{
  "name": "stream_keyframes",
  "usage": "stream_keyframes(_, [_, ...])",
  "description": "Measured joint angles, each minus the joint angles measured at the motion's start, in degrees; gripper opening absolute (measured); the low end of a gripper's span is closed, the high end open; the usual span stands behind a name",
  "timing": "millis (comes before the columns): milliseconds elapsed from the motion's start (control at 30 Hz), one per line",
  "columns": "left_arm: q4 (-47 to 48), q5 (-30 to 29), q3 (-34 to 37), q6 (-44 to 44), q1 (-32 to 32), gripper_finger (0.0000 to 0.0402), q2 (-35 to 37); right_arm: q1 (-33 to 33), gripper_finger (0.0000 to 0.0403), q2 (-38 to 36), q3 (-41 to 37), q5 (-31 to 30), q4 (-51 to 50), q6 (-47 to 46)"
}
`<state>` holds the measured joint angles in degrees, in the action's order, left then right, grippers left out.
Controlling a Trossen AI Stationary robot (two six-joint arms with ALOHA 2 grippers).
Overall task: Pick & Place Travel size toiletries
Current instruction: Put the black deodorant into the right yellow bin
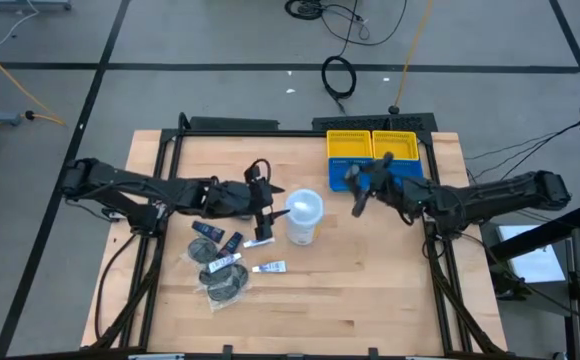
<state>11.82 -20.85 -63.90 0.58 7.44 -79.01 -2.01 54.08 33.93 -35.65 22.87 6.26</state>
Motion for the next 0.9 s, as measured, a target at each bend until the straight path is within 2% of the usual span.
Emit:
stream_keyframes(100, [1.07,-1.08,0.00,0.31,1.32,0.0250,0.01,2.92,0.0190,-2.22,-1.87,-4.69,-2.98,-2.00])
stream_keyframes(200, [1.80,-3.24,0.00,0.67,2.62,0.0250,0.01,7.12,0.0190,-3.10,-2.58,-6.57,-5.63,-3.29])
stream_keyframes(333, [2.87,-6.19,0.00,0.87,3.83,0.0250,0.01,15.19,0.0190,-3.08,-2.62,-6.57,-8.66,-4.27])
stream_keyframes(567, [5.85,-6.31,0.00,5.87,4.47,0.0250,0.01,28.96,0.0190,-1.58,-2.62,-6.22,-14.27,-7.77])
stream_keyframes(900, [13.36,-7.98,0.00,11.81,4.86,0.0250,0.01,40.61,0.0190,6.96,-2.62,-6.06,-14.94,-6.68])
